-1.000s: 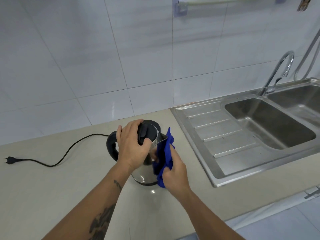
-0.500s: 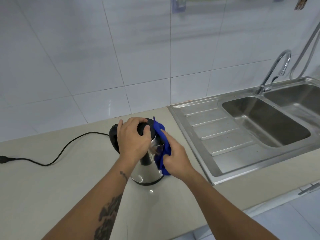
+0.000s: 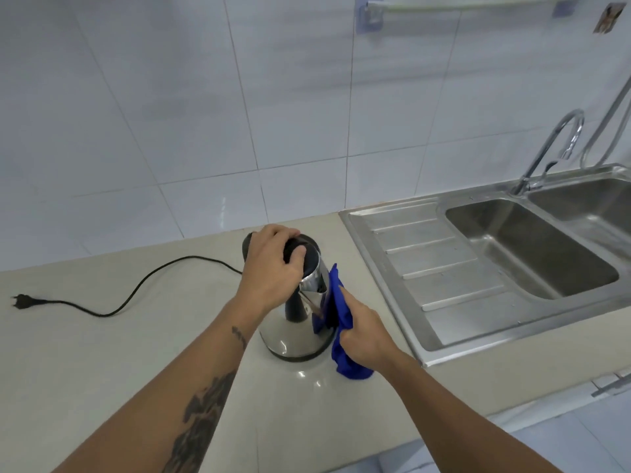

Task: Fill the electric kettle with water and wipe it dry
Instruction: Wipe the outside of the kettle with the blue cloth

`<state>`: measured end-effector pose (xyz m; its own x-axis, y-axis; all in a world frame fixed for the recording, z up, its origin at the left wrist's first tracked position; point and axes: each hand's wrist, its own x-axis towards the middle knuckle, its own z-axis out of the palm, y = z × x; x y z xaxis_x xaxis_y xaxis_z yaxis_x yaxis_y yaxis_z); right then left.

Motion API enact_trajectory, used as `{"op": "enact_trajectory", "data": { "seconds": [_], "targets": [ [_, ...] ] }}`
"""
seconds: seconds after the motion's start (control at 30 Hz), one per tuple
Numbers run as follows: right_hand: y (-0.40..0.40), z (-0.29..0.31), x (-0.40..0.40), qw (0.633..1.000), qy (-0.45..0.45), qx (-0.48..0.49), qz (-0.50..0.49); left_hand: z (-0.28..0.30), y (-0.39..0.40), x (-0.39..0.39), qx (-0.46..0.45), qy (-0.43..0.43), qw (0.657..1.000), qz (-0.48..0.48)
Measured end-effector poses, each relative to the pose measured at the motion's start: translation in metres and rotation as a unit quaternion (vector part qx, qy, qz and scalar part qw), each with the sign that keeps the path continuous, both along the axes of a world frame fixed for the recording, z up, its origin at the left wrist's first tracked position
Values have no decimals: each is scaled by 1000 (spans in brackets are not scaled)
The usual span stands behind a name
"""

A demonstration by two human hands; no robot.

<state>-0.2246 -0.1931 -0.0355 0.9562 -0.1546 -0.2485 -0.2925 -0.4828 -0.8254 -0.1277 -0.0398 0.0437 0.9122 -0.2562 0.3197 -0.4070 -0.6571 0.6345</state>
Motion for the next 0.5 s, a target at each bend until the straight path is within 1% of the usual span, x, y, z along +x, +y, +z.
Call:
{"op": "enact_trajectory", "data": {
  "seconds": [0.07, 0.13, 0.2, 0.27, 0.33, 0.4, 0.5],
  "targets": [
    [-3, 7, 3, 999, -41, -3, -2, -2, -9, -12, -39, 1, 996, 86],
    [0, 13, 5, 996, -85, 2, -10, -6, -21, -20, -63, 14, 989, 136],
    [6, 14, 9, 991, -132, -4, -12, -14, -27, -23, -54, -5, 989, 135],
    [13, 9, 11, 988, -154, -4, -5, -23, -24, -20, -48, -42, 992, 111],
    [17, 3, 14, 988, -152, -12, -12, -27, -17, -16, -55, -54, 993, 87],
    [15, 5, 15, 991, -130, -10, -30, -28, -11, -12, -67, -55, 994, 60],
    [4, 4, 18, 999, -49, -5, -20, -28, -5, -10, -75, -53, 995, 23]
  ]
}}
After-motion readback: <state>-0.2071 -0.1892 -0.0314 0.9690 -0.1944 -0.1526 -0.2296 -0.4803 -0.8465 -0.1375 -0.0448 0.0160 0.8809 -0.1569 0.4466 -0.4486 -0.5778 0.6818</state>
